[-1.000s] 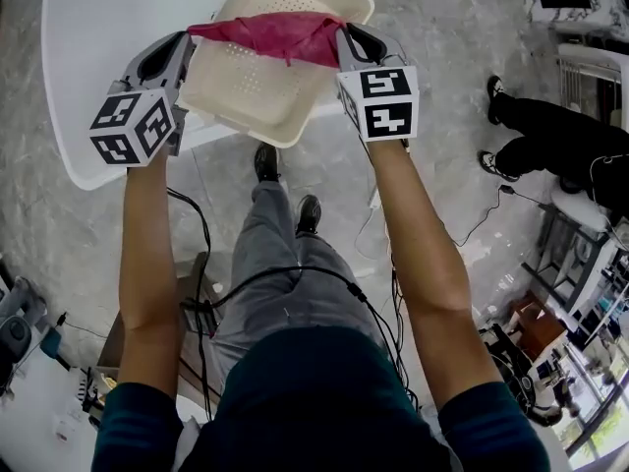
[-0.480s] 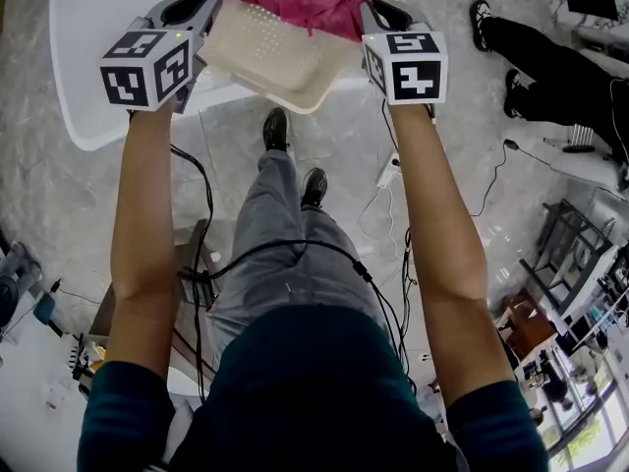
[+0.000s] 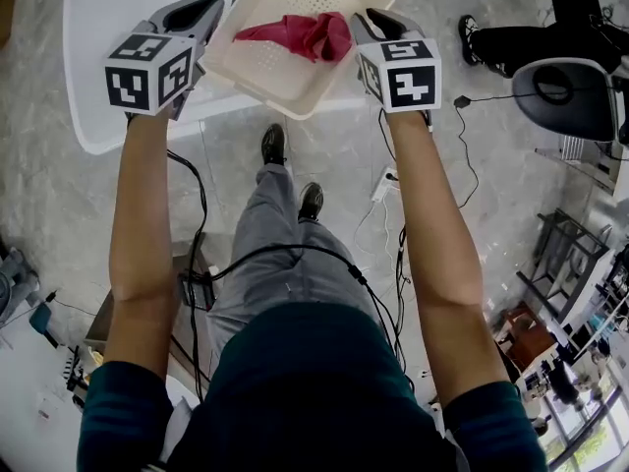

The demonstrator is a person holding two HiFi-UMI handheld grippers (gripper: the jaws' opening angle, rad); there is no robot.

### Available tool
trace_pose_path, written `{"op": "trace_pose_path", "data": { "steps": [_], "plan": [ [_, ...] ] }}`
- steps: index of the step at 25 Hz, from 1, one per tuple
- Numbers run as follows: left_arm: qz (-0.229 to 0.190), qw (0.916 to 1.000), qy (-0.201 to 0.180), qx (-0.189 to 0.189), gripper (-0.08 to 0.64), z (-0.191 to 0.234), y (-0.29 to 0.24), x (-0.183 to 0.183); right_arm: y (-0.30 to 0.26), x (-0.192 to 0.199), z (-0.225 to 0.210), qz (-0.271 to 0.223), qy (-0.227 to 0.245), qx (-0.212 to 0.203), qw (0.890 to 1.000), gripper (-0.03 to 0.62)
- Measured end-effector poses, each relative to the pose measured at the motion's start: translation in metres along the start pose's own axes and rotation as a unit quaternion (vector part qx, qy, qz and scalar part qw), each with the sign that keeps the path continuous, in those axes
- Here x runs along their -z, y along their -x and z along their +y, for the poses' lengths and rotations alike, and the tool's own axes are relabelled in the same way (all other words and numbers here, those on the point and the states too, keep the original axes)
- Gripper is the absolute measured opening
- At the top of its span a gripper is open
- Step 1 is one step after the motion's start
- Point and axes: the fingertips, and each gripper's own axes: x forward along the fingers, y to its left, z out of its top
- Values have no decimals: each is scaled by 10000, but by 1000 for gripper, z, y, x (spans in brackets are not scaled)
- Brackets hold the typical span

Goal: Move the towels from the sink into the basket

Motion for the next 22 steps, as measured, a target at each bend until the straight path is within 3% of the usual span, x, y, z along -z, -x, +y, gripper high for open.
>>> {"op": "trace_pose_path", "data": {
  "steps": [3, 10, 17, 22],
  "plan": [
    [-246, 9996, -112, -72, 11, -6, 29, -28, 35, -36, 2, -467, 119, 73, 9988, 11],
    [-886, 9953, -361, -165, 11, -31, 102, -92, 122, -107, 16, -1472, 455, 42, 9880, 8],
    [-1635, 9841, -653, -226, 11, -76, 192, -156, 224, -161, 39, -2070, 750, 38, 9755, 8],
    [-2064, 9744, -856, -257, 11, -105, 262, -182, 292, -190, 68, -2393, 939, 26, 9664, 8]
  ]
}}
